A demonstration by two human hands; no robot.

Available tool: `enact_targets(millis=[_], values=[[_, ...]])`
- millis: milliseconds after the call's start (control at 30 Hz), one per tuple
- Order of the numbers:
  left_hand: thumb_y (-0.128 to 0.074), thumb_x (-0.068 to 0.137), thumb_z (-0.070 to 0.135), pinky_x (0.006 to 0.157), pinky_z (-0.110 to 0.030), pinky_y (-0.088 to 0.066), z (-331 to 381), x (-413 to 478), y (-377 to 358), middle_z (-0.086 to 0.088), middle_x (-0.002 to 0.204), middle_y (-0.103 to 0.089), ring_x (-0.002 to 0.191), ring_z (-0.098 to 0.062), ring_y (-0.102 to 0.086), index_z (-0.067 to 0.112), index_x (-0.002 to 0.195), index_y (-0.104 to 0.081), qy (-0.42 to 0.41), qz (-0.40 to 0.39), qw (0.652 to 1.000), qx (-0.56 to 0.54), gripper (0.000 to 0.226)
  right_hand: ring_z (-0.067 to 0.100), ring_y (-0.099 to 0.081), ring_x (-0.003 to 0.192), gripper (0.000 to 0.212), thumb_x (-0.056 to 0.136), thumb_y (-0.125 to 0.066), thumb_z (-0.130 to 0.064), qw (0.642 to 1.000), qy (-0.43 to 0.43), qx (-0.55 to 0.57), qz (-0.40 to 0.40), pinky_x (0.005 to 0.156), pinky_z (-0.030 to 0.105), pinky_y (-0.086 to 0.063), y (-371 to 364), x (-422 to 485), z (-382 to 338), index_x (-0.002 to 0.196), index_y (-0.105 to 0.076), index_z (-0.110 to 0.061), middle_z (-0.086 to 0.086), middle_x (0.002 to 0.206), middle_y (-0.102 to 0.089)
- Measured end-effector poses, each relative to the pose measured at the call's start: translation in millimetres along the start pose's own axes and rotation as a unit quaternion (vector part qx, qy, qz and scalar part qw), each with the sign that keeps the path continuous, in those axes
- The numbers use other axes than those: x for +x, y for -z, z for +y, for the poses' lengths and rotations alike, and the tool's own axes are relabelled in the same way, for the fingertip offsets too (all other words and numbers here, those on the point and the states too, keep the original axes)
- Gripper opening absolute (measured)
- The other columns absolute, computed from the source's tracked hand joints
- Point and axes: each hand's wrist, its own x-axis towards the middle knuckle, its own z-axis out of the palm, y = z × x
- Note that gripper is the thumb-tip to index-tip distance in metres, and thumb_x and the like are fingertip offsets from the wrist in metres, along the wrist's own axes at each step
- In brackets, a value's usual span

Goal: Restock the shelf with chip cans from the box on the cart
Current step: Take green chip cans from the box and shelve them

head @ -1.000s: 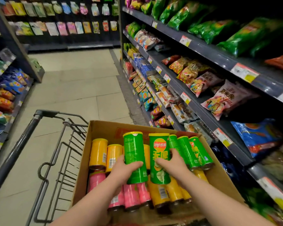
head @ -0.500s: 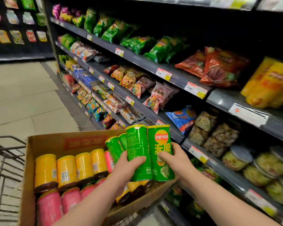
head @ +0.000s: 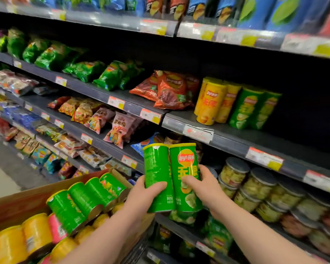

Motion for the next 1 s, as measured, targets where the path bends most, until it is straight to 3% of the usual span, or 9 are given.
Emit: enact_targets(millis=[100, 167, 267, 400, 567, 633, 733, 867, 1000], values=[[-0.076, 0.075, 0.026, 0.066, -0.028, -0.054, 11.9, 6.5, -44.3, -0.003, 0.103, -0.069, 0.088, -0.019, -0.069, 0.022, 0.111, -0.053, -0.010, -0.026, 0.999, -0.015, 0.044, 0.012, -0.065, 0.091, 0.049, 0.081, -0.068, -0.025, 1.000, 0.010, 0.012, 0.024, 0.078, 0.030, -0.054, 46.2, 6.3, 5.0, 0.125, -0.048, -0.021, -0.006, 0.105, -0.065], [-0.076, 0.054, 0.036, 0.071, -0.030, -0.053, 21.6, 13.6, -71.9, -0.002, 0.102, -0.070, 0.088, -0.019, -0.069, 0.023, 0.107, -0.055, -0.018, -0.041, 0.999, -0.008, 0.059, 0.011, -0.065, 0.092, 0.044, 0.081, -0.069, -0.025, 0.998, 0.026, 0.018, 0.050, 0.082, 0.033, -0.053, 78.5, 13.3, 3.6, 0.121, -0.051, -0.023, -0.007, 0.105, -0.065], [-0.074, 0.044, 0.039, 0.070, -0.029, -0.052, 34.1, 25.3, -110.3, -0.003, 0.098, -0.072, 0.087, -0.020, -0.070, 0.019, 0.107, -0.058, -0.044, -0.056, 0.997, -0.005, 0.068, 0.014, -0.064, 0.096, 0.034, 0.082, -0.069, -0.023, 0.994, 0.056, 0.031, 0.083, 0.089, 0.038, -0.051, 126.7, 28.0, -2.0, 0.111, -0.051, -0.028, -0.005, 0.106, -0.065], [-0.075, 0.064, 0.027, 0.067, -0.027, -0.052, 46.1, 40.1, -153.9, -0.004, 0.100, -0.072, 0.085, -0.019, -0.070, 0.017, 0.115, -0.056, -0.059, -0.076, 0.995, -0.002, 0.055, 0.018, -0.063, 0.100, 0.040, 0.080, -0.070, -0.027, 0.986, 0.096, 0.025, 0.132, 0.094, 0.043, -0.049, 183.7, 50.8, -9.7, 0.114, -0.050, -0.026, -0.003, 0.107, -0.065], [-0.076, 0.061, 0.030, 0.065, -0.027, -0.050, 56.3, 56.2, -200.2, -0.002, 0.098, -0.072, 0.083, -0.016, -0.070, 0.020, 0.113, -0.057, -0.078, -0.077, 0.994, -0.012, 0.056, 0.011, -0.061, 0.090, 0.037, 0.082, -0.069, -0.025, 0.978, 0.131, 0.038, 0.158, 0.082, 0.033, -0.048, 247.4, 81.3, -14.0, 0.112, -0.046, -0.025, -0.008, 0.100, -0.061], [-0.075, 0.050, 0.036, 0.070, -0.029, -0.052, 58.4, 61.9, -213.6, -0.001, 0.099, -0.072, 0.085, -0.016, -0.070, 0.024, 0.110, -0.057, -0.084, -0.065, 0.994, -0.013, 0.064, 0.015, -0.061, 0.093, 0.042, 0.082, -0.070, -0.024, 0.974, 0.134, 0.042, 0.176, 0.081, 0.033, -0.047, 268.4, 98.7, -11.9, 0.118, -0.048, -0.021, -0.001, 0.106, -0.061], [-0.073, 0.053, 0.037, 0.078, -0.034, -0.054, 61.0, 68.7, -227.4, 0.003, 0.099, -0.073, 0.087, -0.016, -0.071, 0.029, 0.109, -0.057, -0.091, -0.051, 0.995, -0.012, 0.059, 0.022, -0.059, 0.104, 0.059, 0.079, -0.072, -0.029, 0.973, 0.122, 0.035, 0.194, 0.088, 0.037, -0.049, 290.3, 126.9, -6.7, 0.130, -0.044, -0.019, 0.003, 0.118, -0.058], [-0.068, 0.058, 0.032, 0.071, -0.029, -0.053, 65.0, 74.4, -237.9, 0.002, 0.096, -0.074, 0.084, -0.015, -0.071, 0.026, 0.109, -0.058, -0.105, -0.032, 0.994, -0.019, 0.052, 0.019, -0.057, 0.095, 0.050, 0.080, -0.073, -0.023, 0.975, 0.111, 0.032, 0.190, 0.081, 0.030, -0.044, 302.4, 154.6, -2.9, 0.123, -0.048, -0.014, 0.002, 0.109, -0.056], [-0.069, 0.059, 0.030, 0.063, -0.024, -0.052, 72.6, 79.3, -240.1, 0.002, 0.094, -0.074, 0.080, -0.014, -0.072, 0.027, 0.110, -0.057, -0.113, -0.030, 0.993, -0.024, 0.052, 0.017, -0.056, 0.097, 0.049, 0.080, -0.072, -0.012, 0.975, 0.137, 0.045, 0.169, 0.083, 0.030, -0.043, 302.9, 172.2, 4.7, 0.122, -0.048, -0.015, 0.004, 0.111, -0.058]])
